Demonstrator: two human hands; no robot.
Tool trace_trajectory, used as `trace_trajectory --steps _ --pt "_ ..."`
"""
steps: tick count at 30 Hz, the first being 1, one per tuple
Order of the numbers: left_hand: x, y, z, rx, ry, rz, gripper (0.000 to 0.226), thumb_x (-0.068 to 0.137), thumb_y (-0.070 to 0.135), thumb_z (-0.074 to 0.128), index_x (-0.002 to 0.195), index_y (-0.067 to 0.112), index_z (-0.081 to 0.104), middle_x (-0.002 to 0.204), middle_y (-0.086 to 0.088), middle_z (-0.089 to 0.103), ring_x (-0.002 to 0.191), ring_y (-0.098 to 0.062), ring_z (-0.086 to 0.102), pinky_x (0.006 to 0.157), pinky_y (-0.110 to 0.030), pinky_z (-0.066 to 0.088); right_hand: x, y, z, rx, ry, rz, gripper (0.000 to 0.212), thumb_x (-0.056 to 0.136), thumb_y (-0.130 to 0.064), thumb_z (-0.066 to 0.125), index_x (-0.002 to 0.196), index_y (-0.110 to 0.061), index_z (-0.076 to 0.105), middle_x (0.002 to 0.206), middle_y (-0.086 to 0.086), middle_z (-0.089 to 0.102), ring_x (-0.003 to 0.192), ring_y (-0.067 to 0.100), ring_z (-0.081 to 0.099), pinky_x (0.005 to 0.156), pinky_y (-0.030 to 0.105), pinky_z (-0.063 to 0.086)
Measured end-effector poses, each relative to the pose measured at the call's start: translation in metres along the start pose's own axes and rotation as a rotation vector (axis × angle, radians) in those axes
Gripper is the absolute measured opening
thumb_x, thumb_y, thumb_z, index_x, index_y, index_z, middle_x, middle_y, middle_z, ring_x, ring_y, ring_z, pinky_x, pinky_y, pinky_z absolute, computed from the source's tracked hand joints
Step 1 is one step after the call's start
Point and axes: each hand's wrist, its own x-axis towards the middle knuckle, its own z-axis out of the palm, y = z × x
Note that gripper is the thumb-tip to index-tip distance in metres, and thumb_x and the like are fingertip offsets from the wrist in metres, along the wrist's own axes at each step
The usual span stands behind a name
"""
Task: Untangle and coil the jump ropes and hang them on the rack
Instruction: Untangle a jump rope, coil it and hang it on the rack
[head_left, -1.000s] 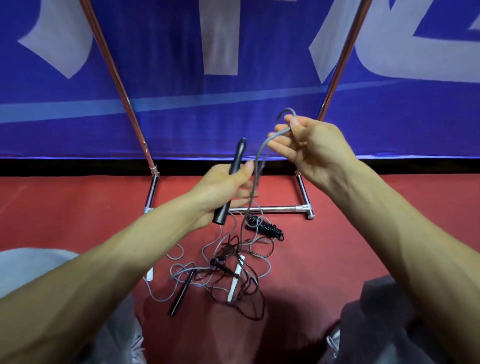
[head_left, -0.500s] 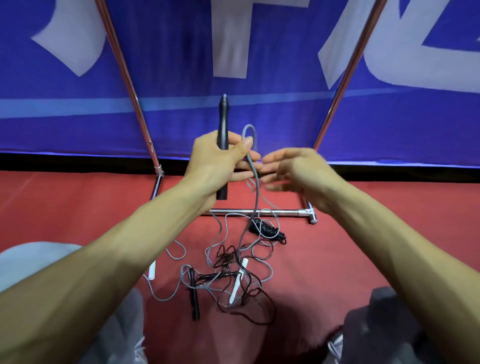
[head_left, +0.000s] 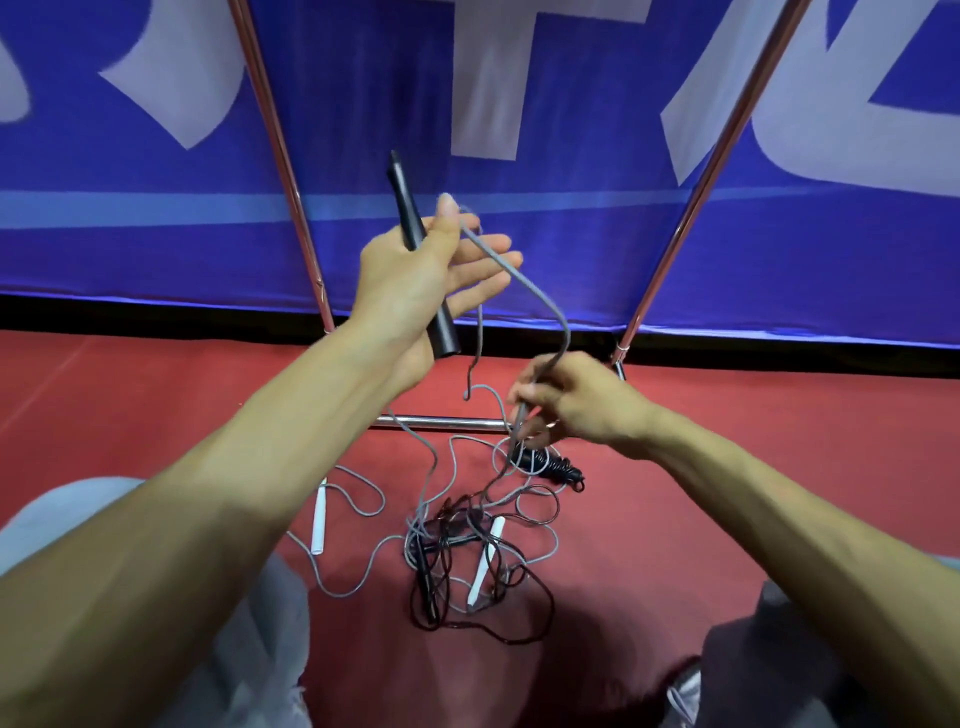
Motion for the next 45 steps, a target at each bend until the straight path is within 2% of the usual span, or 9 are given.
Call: trace_trajectory --steps 4,8,11,14,20,29,35,41,45 --pt "0.003 -0.015 -0.006 0.224 0.027 -0.138 0.027 0.102 0.029 0.048 0.107 0.005 0.059 0.099 -0.017 0.072 0.085 -0.023 0.074 0.074 -0.031 0.061 -0.007 -0.017 -0.018 0.196 0.130 -0.064 0.008 0.100 -0.005 0.045 0.094 -0.006 0.050 0.073 0.014 0.063 0.063 0.031 0.061 0.062 0.038 0.058" --pt "0.003 -0.025 -0.002 0.655 -0.195 -0.249 0.011 0.095 0.016 0.059 0.102 0.012 0.067 0.112 -0.010 0.071 0.102 -0.014 0.068 0.096 -0.031 0.050 -0.015 -0.035 -0.037 0.314 0.199 -0.149 0.017 0.098 -0.002 0.046 0.083 -0.009 0.051 0.069 0.014 0.063 0.061 0.034 0.063 0.054 0.035 0.058" --pt "-0.002 -0.029 0.001 0.787 -0.393 -0.331 0.016 0.091 0.012 0.066 0.105 0.012 0.072 0.089 -0.003 0.072 0.080 -0.010 0.062 0.078 -0.021 0.048 -0.018 -0.045 -0.051 0.473 0.281 -0.195 0.017 0.098 -0.003 0.045 0.083 -0.009 0.050 0.064 0.009 0.063 0.052 0.026 0.066 0.048 0.029 0.055" --pt "-0.011 -0.042 0.006 0.838 -0.550 -0.344 0.013 0.090 0.011 0.066 0.100 0.018 0.073 0.098 0.000 0.076 0.096 -0.010 0.069 0.086 -0.022 0.051 -0.019 -0.047 -0.059 0.603 0.331 -0.196 0.014 0.098 -0.004 0.046 0.086 -0.008 0.051 0.063 0.007 0.065 0.052 0.024 0.067 0.049 0.028 0.055" --pt "-0.007 -0.056 0.007 0.771 -0.292 -0.233 0.014 0.095 0.009 0.060 0.084 0.011 0.068 0.076 -0.002 0.074 0.078 -0.011 0.071 0.073 -0.024 0.057 -0.012 -0.040 -0.062 0.750 0.348 -0.106 0.012 0.099 -0.010 0.048 0.092 -0.002 0.054 0.082 0.016 0.067 0.061 0.026 0.070 0.056 0.028 0.057" --pt "-0.007 -0.031 0.013 0.374 -0.074 -0.058 0.010 0.095 0.009 0.060 0.087 0.005 0.066 0.079 -0.009 0.073 0.072 -0.018 0.073 0.061 -0.023 0.058 -0.008 -0.015 -0.028 -0.123 -0.093 -0.002 0.026 0.084 0.013 0.053 0.105 0.001 0.062 0.095 0.013 0.059 0.076 0.018 0.058 0.066 0.025 0.054" --pt "-0.011 -0.017 0.011 0.208 -0.122 -0.020 0.011 0.095 0.012 0.060 0.092 0.003 0.064 0.077 -0.009 0.074 0.077 -0.022 0.074 0.065 -0.027 0.059 0.009 0.011 -0.008 -0.787 -0.088 -0.140 0.010 0.091 -0.018 0.058 0.092 -0.014 0.067 0.090 0.001 0.070 0.083 0.019 0.062 0.081 0.030 0.047" --pt "-0.004 -0.014 0.008 0.140 -0.063 0.036 0.020 0.098 0.020 0.056 0.098 0.001 0.065 0.091 -0.015 0.074 0.085 -0.023 0.074 0.071 -0.027 0.059 0.005 0.007 -0.014 -0.632 0.006 -0.156 0.018 0.089 -0.005 0.053 0.075 -0.014 0.061 0.070 -0.004 0.068 0.060 0.005 0.062 0.068 0.025 0.054" --pt "0.004 -0.021 0.001 0.268 -0.011 -0.015 0.031 0.101 0.032 0.049 0.099 0.006 0.065 0.094 -0.015 0.073 0.086 -0.022 0.074 0.075 -0.028 0.060 -0.005 -0.008 -0.023 -0.323 0.106 -0.214 0.013 0.094 -0.001 0.050 0.085 -0.009 0.055 0.074 0.011 0.069 0.064 0.022 0.067 0.065 0.034 0.057"
